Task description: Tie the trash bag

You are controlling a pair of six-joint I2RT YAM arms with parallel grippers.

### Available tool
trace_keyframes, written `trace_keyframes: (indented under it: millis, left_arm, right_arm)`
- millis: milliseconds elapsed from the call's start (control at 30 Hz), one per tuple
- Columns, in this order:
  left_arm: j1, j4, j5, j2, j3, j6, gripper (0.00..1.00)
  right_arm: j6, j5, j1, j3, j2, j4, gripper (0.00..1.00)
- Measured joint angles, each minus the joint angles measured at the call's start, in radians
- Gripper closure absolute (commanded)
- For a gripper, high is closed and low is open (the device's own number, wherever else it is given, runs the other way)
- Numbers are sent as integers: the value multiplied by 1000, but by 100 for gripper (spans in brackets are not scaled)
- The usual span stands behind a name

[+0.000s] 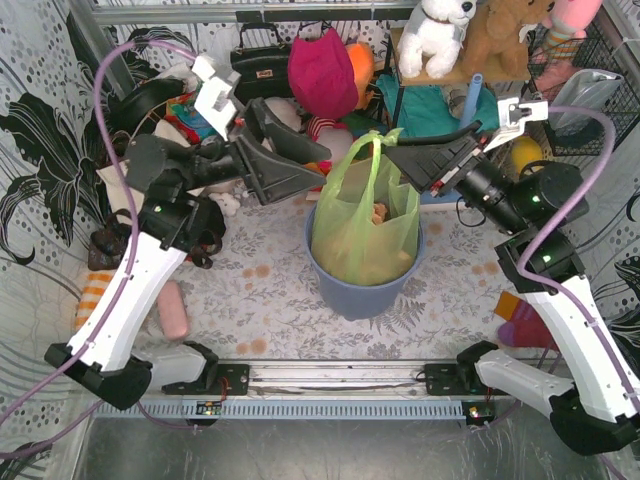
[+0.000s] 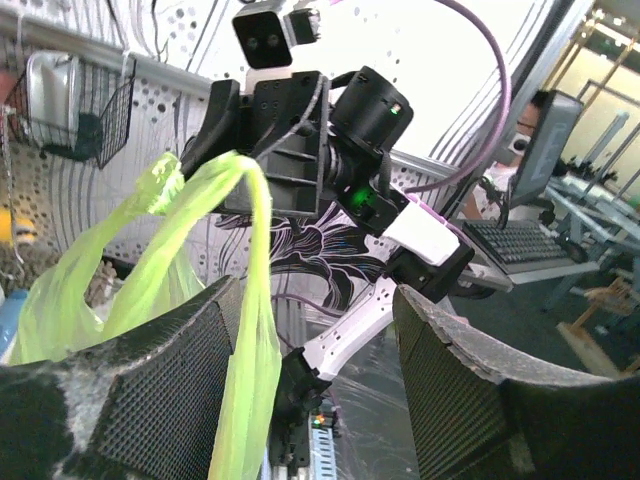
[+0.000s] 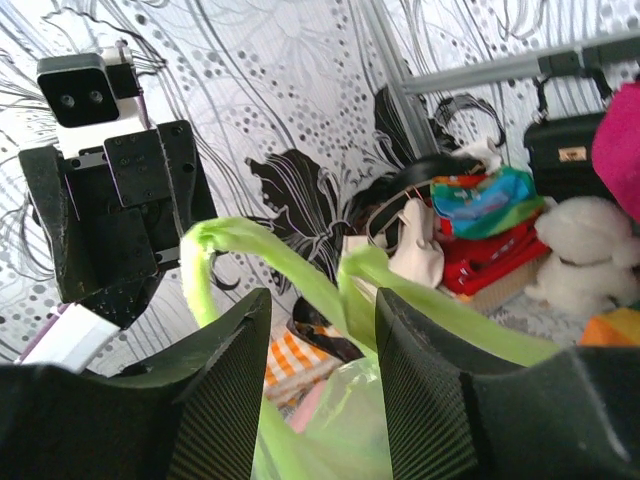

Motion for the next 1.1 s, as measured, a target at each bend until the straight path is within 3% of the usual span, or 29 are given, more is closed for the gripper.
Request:
trace_keyframes:
  millis: [300,633,1100]
  left_arm:
    - [0,45,-31,111,23,-73,30]
    - [-33,91,-26,87,18,-120,29]
    - [-182,-130,-123,84,44,21,25]
  right_arm:
    - [-4,13,0,43,78,6,54]
    - [-8,23,0,54,61,31,56]
    - [-12,27,0,54,59,33,56]
